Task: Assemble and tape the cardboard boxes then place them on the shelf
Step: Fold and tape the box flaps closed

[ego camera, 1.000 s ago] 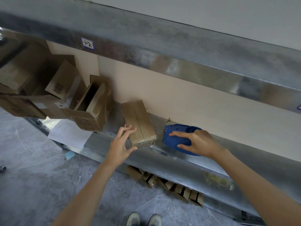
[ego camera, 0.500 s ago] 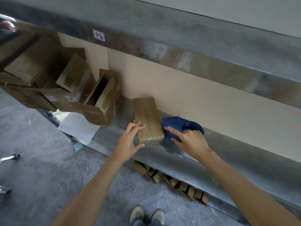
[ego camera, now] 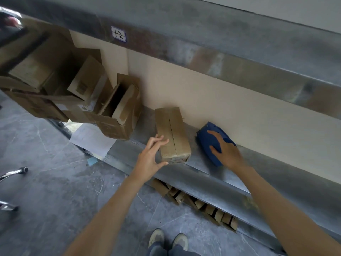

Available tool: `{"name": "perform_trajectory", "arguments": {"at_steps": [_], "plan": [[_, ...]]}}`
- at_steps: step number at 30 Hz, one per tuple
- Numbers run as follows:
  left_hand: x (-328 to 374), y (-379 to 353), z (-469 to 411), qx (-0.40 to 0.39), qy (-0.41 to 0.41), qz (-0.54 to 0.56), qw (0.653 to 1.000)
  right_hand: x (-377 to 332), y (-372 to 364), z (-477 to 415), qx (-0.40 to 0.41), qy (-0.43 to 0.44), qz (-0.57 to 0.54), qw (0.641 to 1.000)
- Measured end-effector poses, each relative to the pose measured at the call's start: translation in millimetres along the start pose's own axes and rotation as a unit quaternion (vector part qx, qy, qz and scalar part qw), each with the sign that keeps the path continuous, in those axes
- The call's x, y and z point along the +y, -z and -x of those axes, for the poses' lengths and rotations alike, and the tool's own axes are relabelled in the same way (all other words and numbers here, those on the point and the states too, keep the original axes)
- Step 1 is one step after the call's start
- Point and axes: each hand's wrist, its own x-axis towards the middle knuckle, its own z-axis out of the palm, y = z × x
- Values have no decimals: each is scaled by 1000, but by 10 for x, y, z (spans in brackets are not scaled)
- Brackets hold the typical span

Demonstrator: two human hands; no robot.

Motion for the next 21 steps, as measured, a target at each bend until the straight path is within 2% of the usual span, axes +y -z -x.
{"name": "perform_trajectory", "arguments": {"at_steps": [4, 10, 16, 21], "plan": [[-8, -2, 0, 0, 2, -1, 1000, 83, 4, -56, -18, 19, -80, 996], [1, 5, -5, -7, 1, -12, 1000, 35, 11, 8, 14, -21, -130, 991], [-13, 13, -6, -9, -3, -26, 1000, 76, 74, 73, 1, -45, -112, 993], [-38, 38, -16, -25, -11, -22, 999, 9, 239, 173, 70, -11, -32, 997]]}}
